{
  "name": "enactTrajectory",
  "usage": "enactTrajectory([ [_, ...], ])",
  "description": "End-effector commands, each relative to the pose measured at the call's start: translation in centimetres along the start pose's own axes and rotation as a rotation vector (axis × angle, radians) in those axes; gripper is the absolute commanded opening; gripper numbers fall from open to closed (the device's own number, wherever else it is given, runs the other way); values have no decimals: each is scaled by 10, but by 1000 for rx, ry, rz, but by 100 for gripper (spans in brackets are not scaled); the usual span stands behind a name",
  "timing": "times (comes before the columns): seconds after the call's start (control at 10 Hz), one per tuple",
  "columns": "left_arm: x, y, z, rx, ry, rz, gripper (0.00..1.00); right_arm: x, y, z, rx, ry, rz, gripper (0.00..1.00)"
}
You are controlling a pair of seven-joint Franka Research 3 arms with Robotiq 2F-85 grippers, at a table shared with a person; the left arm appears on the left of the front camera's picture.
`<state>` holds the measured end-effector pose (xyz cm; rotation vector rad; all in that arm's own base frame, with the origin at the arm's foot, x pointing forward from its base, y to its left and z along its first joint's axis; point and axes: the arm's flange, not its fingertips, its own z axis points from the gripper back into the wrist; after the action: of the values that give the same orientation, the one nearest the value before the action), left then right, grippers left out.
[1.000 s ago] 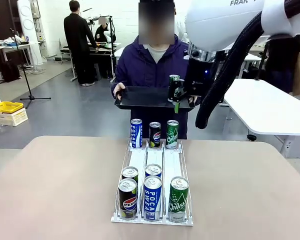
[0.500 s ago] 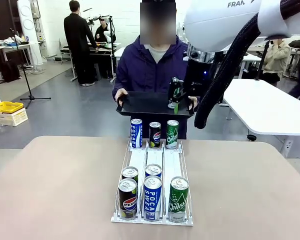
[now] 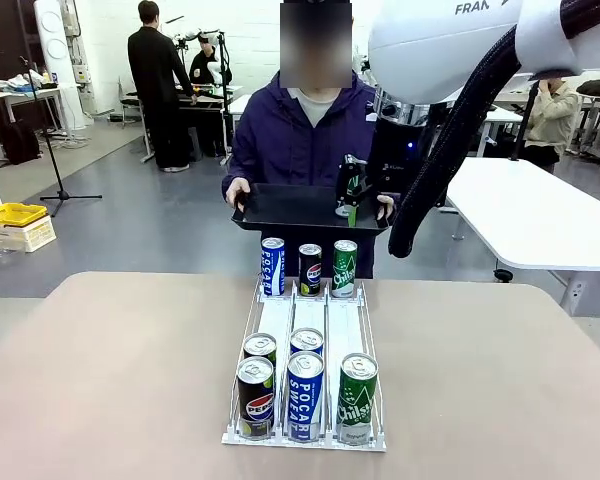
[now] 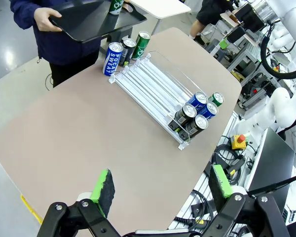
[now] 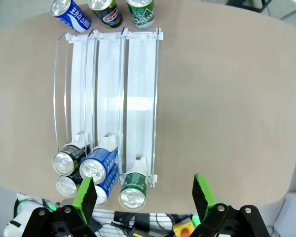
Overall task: Retrieve and hand over the desired beverage to the person.
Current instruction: Pick up another can of the same type that the person held from the Automatic Can Dispenser.
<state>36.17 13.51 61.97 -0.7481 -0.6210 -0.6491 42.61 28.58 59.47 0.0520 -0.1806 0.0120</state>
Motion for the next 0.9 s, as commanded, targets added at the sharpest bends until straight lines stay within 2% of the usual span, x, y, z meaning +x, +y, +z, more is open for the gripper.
enactTrajectory([
  [0.0,1,1,2,-15,-15,-20,100,2,1,1,-2,7,-14,100],
  [0.1,1,1,2,-15,-15,-20,100,0,0,0,0,0,0,100],
  [0.2,1,1,2,-15,-15,-20,100,-23,-36,27,87,-42,188,100],
  [0.3,1,1,2,-15,-15,-20,100,-39,-76,60,174,-140,234,100],
  [0.5,1,1,2,-15,-15,-20,100,-65,-174,112,410,-314,523,100],
  [0.7,1,1,2,-15,-15,-20,100,-85,-258,134,516,-403,656,100],
  [0.8,1,1,2,-15,-15,-20,100,-92,-296,134,544,-453,638,100],
])
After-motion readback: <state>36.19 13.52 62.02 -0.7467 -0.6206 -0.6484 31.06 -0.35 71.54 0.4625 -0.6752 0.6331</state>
